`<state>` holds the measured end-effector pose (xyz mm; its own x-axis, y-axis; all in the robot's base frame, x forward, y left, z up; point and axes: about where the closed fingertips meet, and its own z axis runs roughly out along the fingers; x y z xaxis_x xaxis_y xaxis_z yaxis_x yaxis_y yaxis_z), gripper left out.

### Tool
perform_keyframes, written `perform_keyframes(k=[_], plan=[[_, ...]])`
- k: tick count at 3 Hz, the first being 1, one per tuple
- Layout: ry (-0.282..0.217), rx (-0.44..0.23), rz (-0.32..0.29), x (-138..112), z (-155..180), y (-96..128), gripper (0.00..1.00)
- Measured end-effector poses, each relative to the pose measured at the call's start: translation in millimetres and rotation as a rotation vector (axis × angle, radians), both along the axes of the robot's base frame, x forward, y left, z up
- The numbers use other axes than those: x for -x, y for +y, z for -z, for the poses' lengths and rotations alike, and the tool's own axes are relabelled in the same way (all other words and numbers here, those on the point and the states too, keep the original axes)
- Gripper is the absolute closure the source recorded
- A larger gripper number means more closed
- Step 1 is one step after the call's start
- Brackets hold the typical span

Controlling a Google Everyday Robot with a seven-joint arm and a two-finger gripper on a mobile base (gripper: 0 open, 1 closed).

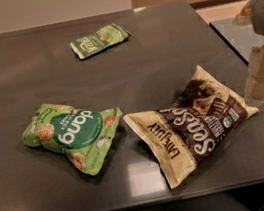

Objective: Move brown chip bag near green jalapeno chip bag

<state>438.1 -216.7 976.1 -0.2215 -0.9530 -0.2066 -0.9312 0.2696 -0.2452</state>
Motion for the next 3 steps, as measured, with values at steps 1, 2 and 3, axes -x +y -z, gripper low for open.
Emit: perform_keyframes(k=[1,2,3], plan=[[0.0,0.0,0.0,0,0,0,0.0],[0.012,-0.013,-0.059,0,7,10,0.0],[0.03,-0.029,-0.153,-2,26,22,0.0]])
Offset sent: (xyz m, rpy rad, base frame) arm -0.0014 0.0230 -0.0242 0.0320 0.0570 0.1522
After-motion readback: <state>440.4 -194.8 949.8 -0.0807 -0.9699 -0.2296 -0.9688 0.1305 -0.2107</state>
